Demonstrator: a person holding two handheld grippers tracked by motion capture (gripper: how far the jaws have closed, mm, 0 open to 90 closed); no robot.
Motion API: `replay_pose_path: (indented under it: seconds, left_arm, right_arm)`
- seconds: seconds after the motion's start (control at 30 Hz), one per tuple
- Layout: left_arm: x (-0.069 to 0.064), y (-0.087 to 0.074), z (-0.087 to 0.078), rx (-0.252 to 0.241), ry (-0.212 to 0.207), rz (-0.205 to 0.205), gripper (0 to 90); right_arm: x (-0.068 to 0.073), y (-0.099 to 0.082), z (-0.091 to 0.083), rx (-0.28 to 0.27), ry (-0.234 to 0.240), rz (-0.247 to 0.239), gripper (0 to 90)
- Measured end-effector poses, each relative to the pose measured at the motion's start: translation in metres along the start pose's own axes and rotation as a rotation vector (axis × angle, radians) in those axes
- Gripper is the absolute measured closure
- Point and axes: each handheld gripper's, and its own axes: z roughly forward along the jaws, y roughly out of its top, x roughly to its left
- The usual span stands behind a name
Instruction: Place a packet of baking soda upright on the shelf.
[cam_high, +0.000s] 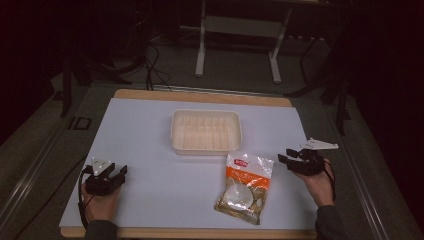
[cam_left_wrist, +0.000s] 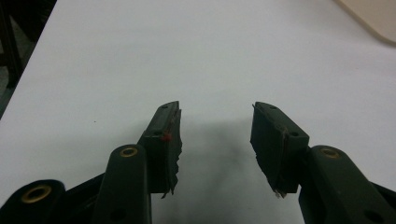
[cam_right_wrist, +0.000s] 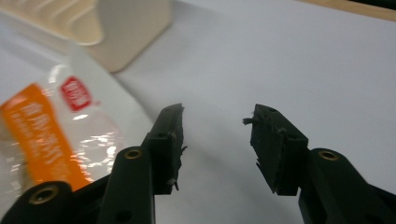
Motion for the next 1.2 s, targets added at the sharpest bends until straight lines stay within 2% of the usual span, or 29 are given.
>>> replay_pose_path:
  seconds: [0.1, 0.13, 0.23, 0.43, 0.57, 0.67, 0.9, 1.2]
  left_arm:
    - [-0.001, 0.000, 0.000, 0.004, 0.002, 0.006, 52.1]
    - [-0.001, 0.000, 0.000, 0.004, 0.002, 0.006, 52.0]
    - [-0.002, 0.000, 0.001, 0.012, 0.008, 0.025, 51.8]
    - [-0.001, 0.000, 0.001, 0.009, 0.003, 0.001, 51.1]
    - [-0.001, 0.000, 0.001, 0.011, 0.008, 0.010, 51.1]
    - [-0.002, 0.000, 0.002, 0.016, 0.015, 0.019, 50.8]
    - [-0.002, 0.000, 0.002, 0.014, 0.017, 0.016, 50.8]
    - [-0.003, 0.001, 0.002, 0.018, 0.022, 0.025, 50.8]
  right_arm:
    - [0.003, 0.007, 0.004, 0.004, 0.047, -0.031, 51.1]
    - [0.003, 0.007, 0.004, 0.004, 0.047, -0.031, 51.1]
    - [0.009, 0.015, 0.010, 0.021, 0.087, -0.071, 50.6]
    - [0.016, 0.027, 0.020, 0.058, 0.119, -0.125, 50.2]
    - [0.020, 0.032, 0.028, 0.071, 0.138, -0.137, 49.0]
    - [0.023, 0.035, 0.034, 0.091, 0.161, -0.151, 44.8]
    - [0.030, 0.041, 0.045, 0.114, 0.186, -0.193, 41.6]
    - [0.037, 0.046, 0.058, 0.125, 0.212, -0.188, 40.6]
